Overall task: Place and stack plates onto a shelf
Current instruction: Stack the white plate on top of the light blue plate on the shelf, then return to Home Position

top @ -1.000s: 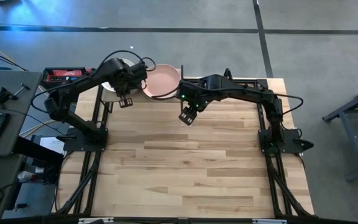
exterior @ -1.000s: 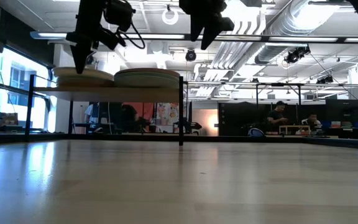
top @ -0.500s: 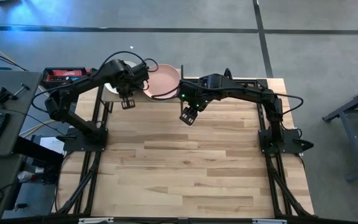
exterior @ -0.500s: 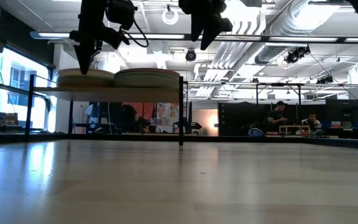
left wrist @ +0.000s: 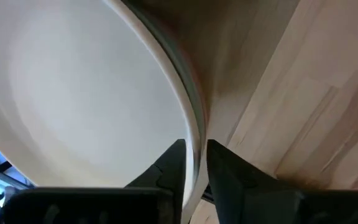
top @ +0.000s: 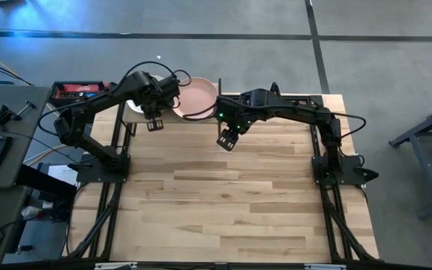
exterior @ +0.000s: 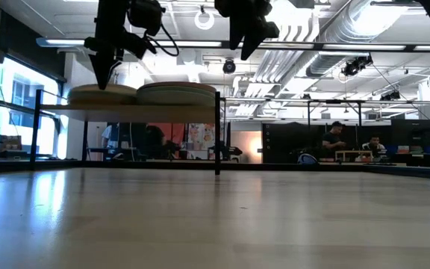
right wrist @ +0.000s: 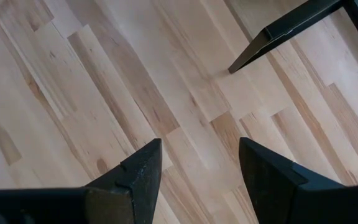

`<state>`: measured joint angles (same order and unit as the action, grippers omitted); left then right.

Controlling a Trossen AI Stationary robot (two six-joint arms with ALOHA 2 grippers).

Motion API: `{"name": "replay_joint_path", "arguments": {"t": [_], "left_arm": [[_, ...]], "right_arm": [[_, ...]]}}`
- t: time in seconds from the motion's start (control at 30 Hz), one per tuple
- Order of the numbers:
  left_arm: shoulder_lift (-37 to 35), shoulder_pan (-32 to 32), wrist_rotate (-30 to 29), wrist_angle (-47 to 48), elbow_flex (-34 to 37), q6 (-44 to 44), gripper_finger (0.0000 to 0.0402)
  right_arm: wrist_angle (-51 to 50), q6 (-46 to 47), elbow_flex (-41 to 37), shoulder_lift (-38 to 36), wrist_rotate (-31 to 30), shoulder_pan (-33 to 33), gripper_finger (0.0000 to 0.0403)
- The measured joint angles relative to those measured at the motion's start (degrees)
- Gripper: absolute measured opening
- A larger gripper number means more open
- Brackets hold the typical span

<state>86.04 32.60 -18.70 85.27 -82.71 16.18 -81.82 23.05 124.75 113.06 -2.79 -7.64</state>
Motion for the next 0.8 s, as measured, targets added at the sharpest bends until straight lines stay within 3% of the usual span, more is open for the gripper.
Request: {"name": "replay_joint_path", "arguments": {"t": [0.2,0.4,0.8], "left_arm": [[0.02,0.0,-3.67,1.25,-0.33,0.49,0.0078],[0.02,0.0,0.54,3.89,-4.76,-0.44,0.0087],[1.33,4.07,-1.47,-0.59,-7.13,0.41,0.0087]], "right_arm": [[0.02,0.0,0.0,0.0,-0.01,0.0,0.019],[0.02,0.0,0.0,0.0,-0.02,0.0,0.019],[0.04,0.66,0.0,0.0,-0.04,0.0,0.019]]}}
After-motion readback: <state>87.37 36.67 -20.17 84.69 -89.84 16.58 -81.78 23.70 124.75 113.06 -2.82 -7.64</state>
